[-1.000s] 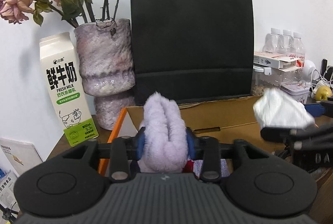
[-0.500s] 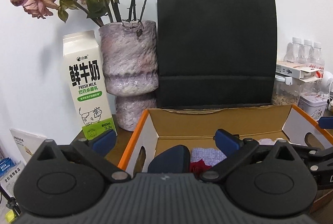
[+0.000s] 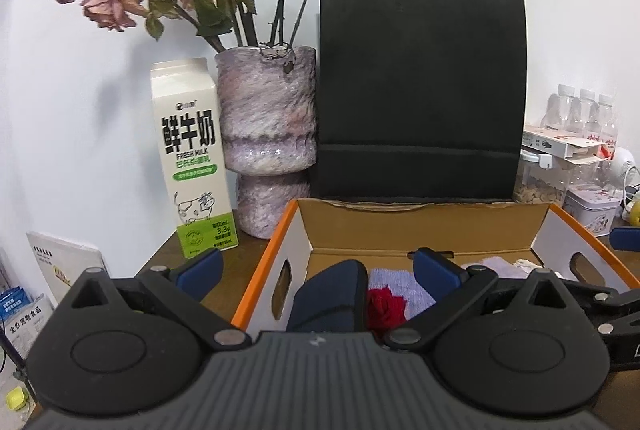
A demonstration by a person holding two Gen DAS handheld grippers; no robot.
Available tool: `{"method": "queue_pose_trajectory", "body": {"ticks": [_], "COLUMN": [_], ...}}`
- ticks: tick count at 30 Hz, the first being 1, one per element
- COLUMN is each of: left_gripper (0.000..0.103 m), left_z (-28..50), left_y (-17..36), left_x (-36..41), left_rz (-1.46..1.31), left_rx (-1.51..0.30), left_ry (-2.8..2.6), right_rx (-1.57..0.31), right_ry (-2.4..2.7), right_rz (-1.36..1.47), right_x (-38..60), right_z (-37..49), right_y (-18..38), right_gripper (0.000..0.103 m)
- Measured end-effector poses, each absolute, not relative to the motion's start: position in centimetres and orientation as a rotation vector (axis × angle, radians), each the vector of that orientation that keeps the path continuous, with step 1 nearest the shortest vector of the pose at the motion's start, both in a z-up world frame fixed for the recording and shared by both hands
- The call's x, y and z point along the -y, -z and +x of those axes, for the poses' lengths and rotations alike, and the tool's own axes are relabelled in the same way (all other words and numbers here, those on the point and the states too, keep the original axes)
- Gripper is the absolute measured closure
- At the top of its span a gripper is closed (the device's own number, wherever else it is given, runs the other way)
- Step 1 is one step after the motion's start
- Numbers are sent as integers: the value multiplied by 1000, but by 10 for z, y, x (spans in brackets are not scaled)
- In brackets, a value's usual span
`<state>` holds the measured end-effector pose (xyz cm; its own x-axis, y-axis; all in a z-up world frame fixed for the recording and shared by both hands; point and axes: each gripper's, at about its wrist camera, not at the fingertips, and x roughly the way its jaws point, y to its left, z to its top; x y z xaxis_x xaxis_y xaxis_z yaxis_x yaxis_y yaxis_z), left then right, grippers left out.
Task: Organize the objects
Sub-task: 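Lower the wristband and tissue into the box and open both tools, then withdraw both tools from the box back to the table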
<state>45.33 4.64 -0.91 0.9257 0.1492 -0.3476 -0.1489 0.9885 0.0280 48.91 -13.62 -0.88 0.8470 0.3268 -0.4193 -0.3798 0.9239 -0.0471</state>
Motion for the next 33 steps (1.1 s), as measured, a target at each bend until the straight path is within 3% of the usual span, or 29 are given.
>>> {"method": "queue_pose_trajectory", "body": {"ticks": [33], "left_gripper": [0], "left_z": [242], "left_y": [45], "left_x": [-65], "left_rz": [-62], "left_rx": [-458], "left_ry": [-172], "right_rx": [-369], "right_ry": [-507], "right_rz": [-165], "right_x": [156], "right_z": [277], "right_y": [32], "right_gripper": [0]}}
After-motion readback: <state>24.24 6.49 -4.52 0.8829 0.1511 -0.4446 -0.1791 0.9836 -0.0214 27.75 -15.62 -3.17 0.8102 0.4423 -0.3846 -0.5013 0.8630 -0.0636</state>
